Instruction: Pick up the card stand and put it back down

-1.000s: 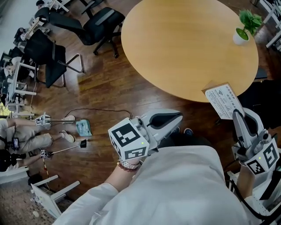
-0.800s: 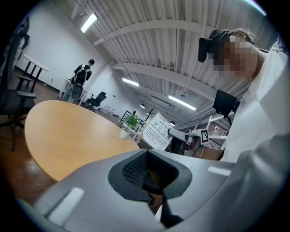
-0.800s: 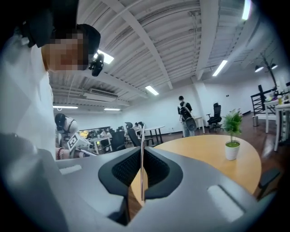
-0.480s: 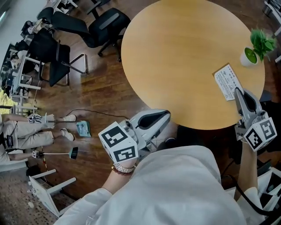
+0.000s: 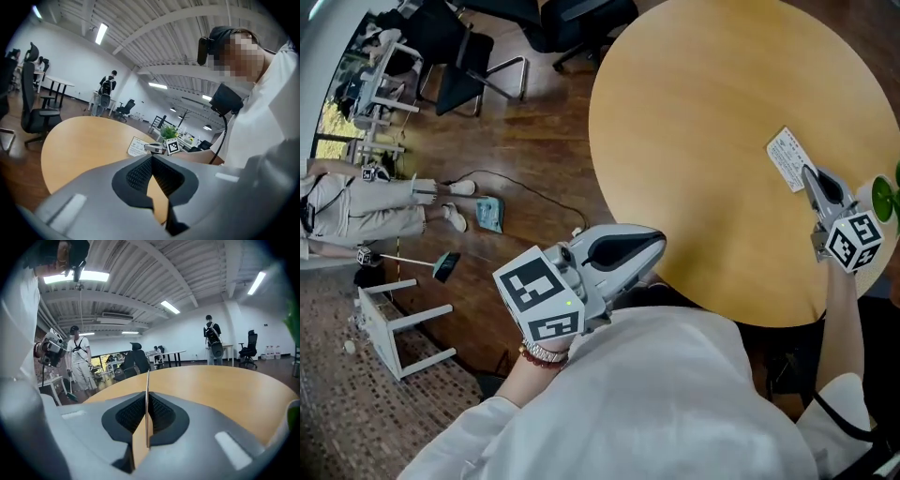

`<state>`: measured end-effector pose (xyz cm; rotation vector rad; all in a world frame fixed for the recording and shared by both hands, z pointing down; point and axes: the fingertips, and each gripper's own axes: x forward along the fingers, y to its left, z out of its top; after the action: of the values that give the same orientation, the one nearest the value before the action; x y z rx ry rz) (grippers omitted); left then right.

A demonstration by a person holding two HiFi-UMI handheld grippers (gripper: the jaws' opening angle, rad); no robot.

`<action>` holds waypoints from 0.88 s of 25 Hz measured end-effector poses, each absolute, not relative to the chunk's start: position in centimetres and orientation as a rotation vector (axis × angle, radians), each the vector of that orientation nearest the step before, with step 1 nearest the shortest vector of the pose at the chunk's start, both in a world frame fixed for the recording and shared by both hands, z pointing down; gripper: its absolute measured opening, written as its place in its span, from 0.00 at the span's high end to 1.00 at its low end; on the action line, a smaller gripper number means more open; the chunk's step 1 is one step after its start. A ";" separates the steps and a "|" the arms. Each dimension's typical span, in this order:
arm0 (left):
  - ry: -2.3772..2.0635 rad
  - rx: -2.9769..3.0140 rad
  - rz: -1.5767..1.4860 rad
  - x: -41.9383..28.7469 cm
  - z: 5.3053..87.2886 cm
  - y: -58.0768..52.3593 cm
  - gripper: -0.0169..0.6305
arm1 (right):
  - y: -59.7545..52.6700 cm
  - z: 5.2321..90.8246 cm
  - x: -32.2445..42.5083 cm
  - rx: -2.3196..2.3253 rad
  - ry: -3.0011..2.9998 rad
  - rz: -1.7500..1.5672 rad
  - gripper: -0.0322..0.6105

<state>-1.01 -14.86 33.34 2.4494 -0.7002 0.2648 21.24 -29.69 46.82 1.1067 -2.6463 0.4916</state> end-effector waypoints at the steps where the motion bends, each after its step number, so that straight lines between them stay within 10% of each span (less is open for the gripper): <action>1: -0.729 2.441 0.267 -1.4 33.6 -15.7 0.99 | -31.0 47.7 21.1 1.087 -2.660 0.492 0.92; 14: -0.852 2.338 0.335 -2.5 37.4 -18.7 0.99 | -40.1 52.5 19.7 1.061 -2.702 0.530 0.90; 22: -0.797 2.352 0.291 -1.0 36.8 -18.9 0.99 | -36.9 54.0 23.4 1.278 -2.585 0.683 0.63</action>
<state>-1.02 -18.90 36.84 2.3523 -0.7973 0.2909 23.36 -36.92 53.98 1.2783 -2.5850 0.6829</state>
